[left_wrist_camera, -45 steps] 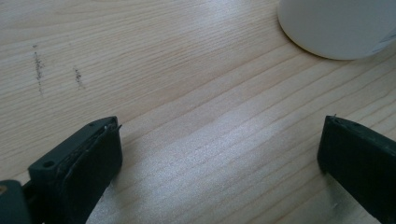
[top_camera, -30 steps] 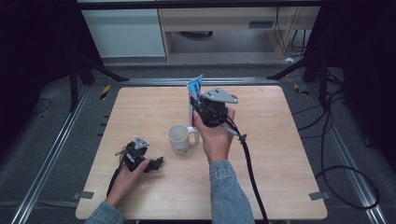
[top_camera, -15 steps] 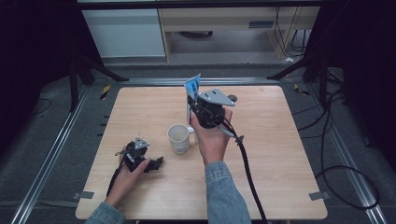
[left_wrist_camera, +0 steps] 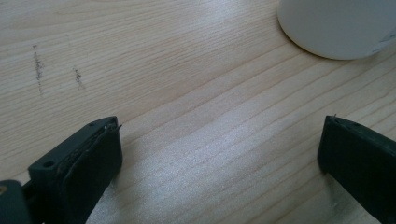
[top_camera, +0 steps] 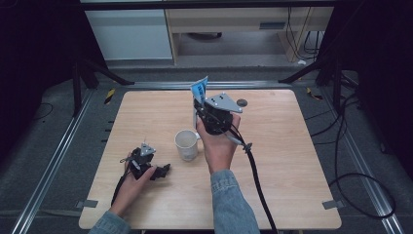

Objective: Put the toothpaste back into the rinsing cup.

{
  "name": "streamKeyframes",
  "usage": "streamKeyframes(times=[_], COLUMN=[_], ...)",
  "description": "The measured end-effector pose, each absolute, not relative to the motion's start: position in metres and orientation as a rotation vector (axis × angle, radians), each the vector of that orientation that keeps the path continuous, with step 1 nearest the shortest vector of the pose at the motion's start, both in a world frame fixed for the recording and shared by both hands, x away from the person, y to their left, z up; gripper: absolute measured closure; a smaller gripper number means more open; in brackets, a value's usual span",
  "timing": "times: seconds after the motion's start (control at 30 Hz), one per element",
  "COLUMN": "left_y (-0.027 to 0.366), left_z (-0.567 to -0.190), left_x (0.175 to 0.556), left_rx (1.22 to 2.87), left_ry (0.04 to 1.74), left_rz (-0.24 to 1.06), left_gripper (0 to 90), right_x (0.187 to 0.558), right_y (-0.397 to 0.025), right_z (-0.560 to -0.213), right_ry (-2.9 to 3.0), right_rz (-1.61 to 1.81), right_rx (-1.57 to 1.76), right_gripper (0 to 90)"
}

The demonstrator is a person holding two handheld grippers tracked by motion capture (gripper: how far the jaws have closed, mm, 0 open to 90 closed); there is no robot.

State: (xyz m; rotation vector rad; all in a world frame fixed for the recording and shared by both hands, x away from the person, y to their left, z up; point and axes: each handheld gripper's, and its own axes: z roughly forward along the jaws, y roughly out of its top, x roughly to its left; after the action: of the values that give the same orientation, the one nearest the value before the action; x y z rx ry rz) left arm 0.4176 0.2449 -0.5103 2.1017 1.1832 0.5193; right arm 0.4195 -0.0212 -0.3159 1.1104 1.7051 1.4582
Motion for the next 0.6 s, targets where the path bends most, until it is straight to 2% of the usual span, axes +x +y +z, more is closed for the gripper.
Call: streamKeyframes(times=[0.6], left_y=[0.245], left_z=[-0.51], left_x=[0.418], left_rx=[2.103], left_ry=[1.182], left_rz=[0.517], left_gripper=[0.0], right_x=[0.418], right_y=[-0.004], right_z=[-0.327], right_ry=[1.741], right_rz=[1.47], right_rx=[1.087], right_gripper=[73.6])
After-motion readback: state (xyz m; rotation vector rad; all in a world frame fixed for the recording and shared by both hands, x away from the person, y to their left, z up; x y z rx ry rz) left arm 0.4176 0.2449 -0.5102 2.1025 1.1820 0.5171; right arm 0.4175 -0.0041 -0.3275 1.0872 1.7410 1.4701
